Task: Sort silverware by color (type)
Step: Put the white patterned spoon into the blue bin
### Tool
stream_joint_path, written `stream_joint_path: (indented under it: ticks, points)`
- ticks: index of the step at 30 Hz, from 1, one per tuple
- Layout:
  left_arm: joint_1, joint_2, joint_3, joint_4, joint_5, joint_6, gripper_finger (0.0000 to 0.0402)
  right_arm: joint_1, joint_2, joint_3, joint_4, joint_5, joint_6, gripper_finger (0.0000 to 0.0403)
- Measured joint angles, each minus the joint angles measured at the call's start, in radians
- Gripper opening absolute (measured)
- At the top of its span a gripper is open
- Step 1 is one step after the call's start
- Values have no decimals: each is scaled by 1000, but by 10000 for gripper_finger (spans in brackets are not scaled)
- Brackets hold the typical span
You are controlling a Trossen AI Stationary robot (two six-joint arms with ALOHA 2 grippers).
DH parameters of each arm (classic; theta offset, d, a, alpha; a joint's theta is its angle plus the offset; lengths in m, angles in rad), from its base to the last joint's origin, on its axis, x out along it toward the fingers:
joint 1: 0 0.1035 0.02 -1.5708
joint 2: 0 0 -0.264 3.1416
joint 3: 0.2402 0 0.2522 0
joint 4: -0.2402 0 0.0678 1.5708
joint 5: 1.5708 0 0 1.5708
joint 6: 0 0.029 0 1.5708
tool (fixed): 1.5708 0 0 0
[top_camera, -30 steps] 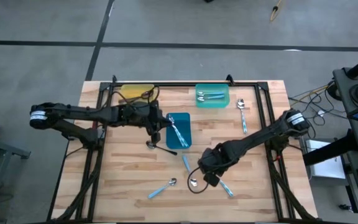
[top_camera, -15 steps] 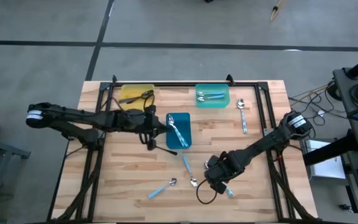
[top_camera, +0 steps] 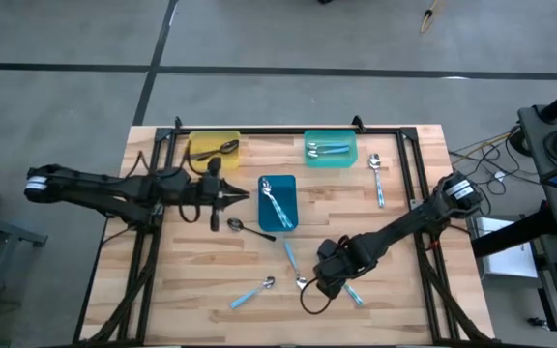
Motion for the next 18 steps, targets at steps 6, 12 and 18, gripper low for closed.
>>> stream_joint_path:
  ticks: [6, 12, 18]
  points:
    - [0, -17, 45, -2, 0, 70, 15, 0, 68, -1, 4, 9, -40, 197]
    - [0, -14, 99, -1, 0, 133, 15, 5, 161, -1, 16, -7, -62, 189]
    - [0, -17, 111, -1, 0, 167, 15, 5, 256, 3, 7, -6, -83, 106]
